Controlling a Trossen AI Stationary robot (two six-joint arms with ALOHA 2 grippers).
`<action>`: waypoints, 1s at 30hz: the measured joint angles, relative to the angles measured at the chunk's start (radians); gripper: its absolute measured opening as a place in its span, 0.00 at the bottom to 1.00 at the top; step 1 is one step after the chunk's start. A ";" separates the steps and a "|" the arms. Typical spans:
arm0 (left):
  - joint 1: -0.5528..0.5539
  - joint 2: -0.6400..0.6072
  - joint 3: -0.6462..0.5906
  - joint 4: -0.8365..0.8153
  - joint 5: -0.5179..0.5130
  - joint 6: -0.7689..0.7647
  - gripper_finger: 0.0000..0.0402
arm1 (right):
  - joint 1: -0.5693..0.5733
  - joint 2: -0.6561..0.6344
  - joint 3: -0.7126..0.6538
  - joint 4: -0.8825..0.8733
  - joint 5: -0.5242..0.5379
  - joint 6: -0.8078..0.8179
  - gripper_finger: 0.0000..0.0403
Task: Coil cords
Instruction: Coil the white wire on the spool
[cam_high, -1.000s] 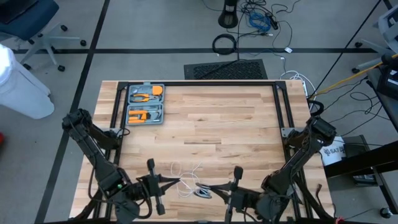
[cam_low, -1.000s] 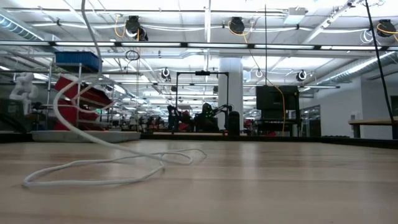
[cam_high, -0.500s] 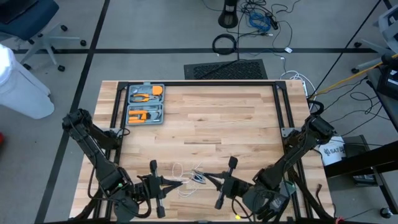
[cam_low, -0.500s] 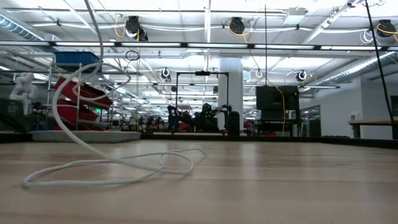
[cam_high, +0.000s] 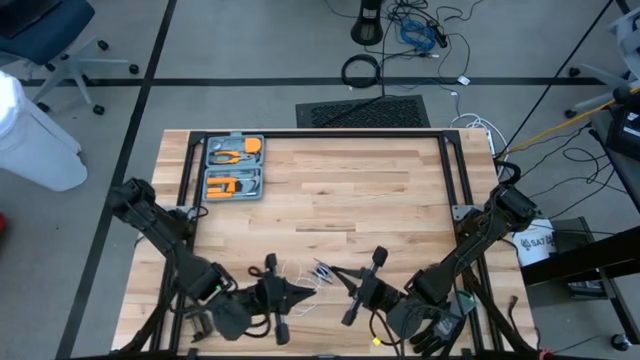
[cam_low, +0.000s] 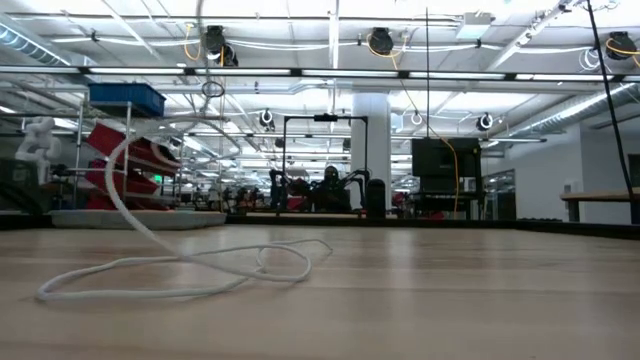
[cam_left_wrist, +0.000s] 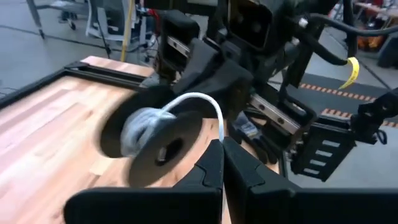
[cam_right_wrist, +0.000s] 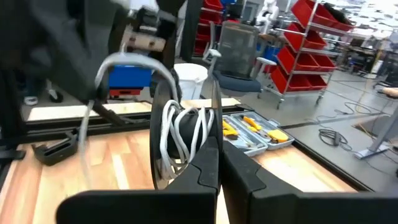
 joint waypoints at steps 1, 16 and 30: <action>0.012 0.010 0.000 0.022 0.015 0.003 0.00 | 0.000 0.000 0.000 -0.002 0.007 0.005 0.00; 0.095 0.091 0.000 0.123 0.064 0.023 0.00 | 0.000 0.000 0.000 -0.014 0.061 0.027 0.00; 0.108 0.135 0.000 0.122 0.112 0.020 0.00 | 0.002 0.000 0.000 0.006 0.057 0.051 0.00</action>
